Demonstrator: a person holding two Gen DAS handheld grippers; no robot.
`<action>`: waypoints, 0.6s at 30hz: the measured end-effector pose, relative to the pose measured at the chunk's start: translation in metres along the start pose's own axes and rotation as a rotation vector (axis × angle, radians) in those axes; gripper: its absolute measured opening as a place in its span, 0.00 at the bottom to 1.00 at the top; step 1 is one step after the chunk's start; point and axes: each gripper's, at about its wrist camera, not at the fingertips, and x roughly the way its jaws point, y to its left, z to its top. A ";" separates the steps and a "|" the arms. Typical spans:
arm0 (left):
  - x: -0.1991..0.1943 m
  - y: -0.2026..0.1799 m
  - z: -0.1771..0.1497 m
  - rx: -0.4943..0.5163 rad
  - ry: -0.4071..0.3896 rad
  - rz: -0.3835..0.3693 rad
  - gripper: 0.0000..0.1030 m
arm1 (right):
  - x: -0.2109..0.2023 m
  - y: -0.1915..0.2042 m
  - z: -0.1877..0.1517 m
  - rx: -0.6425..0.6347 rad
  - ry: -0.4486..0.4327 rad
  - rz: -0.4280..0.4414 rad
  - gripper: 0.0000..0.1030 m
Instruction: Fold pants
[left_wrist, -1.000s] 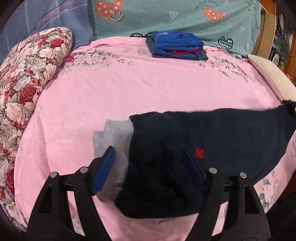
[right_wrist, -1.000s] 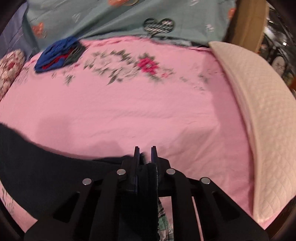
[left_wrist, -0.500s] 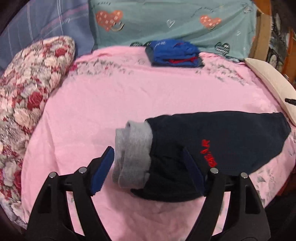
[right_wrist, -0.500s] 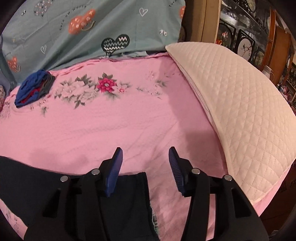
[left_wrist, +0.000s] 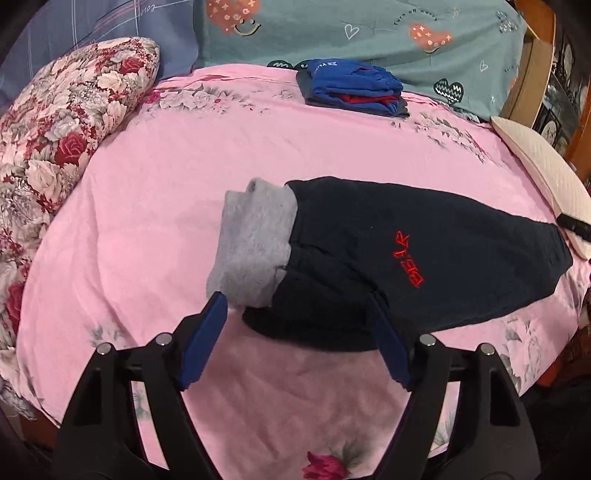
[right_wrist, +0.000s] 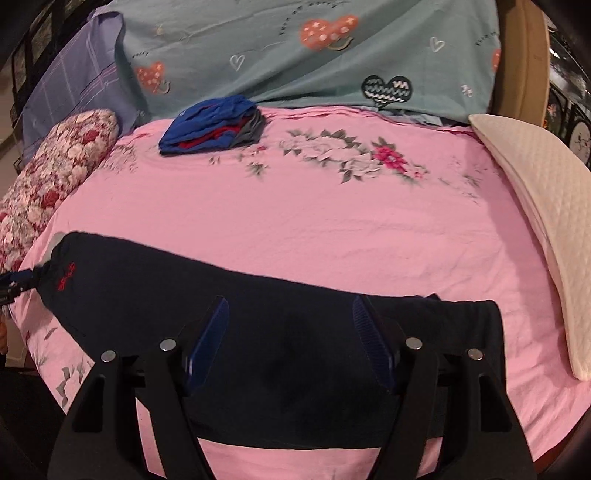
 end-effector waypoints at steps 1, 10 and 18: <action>0.003 -0.002 0.001 -0.001 -0.006 0.002 0.67 | 0.003 0.004 -0.001 -0.007 0.008 0.008 0.68; 0.021 0.023 0.008 -0.040 0.031 0.069 0.15 | -0.008 -0.009 -0.017 0.031 0.018 -0.034 0.67; 0.012 0.039 0.004 -0.067 0.013 0.128 0.26 | -0.060 -0.084 -0.050 0.239 -0.027 -0.146 0.67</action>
